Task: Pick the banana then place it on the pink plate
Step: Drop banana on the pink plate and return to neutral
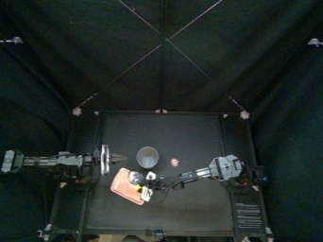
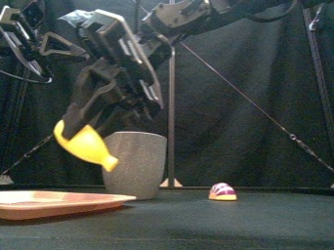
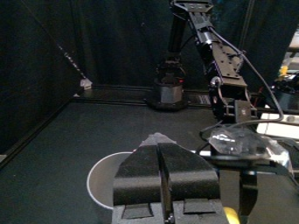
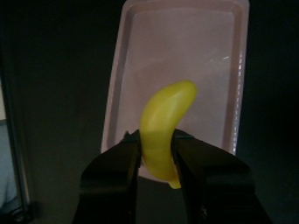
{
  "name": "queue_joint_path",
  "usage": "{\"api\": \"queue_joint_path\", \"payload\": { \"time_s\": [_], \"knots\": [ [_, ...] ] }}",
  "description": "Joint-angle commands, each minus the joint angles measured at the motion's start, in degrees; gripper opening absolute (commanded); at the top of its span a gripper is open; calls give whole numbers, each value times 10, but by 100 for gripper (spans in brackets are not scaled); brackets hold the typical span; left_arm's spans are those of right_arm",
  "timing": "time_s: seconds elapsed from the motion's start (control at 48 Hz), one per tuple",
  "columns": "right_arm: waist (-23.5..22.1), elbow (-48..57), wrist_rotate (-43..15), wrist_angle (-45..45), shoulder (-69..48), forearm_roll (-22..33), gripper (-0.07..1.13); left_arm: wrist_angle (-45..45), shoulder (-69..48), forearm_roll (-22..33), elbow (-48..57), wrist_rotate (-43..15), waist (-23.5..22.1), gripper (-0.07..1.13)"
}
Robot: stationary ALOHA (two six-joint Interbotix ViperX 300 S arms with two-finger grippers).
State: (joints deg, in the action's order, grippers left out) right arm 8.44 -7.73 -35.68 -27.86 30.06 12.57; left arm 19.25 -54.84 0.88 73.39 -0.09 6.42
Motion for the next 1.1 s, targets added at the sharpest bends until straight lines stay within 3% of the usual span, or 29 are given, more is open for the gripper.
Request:
{"api": "queue_joint_path", "payload": {
  "time_s": [0.021,0.312,0.604,0.896,1.104],
  "knots": [
    [-3,-59,-1,-28,6,31,66,5,3,-1,-5,-1,3,-2],
    [-4,-98,-1,-69,30,40,96,2,-2,-1,-3,-1,4,-2],
    [0,-14,-18,-30,-43,77,97,2,-2,0,-1,1,4,-2],
    [-5,191,-119,186,-169,104,97,3,-2,0,4,2,4,-2],
    [-28,345,-127,401,-253,108,97,3,-3,2,6,3,4,-2]
  ]
}}
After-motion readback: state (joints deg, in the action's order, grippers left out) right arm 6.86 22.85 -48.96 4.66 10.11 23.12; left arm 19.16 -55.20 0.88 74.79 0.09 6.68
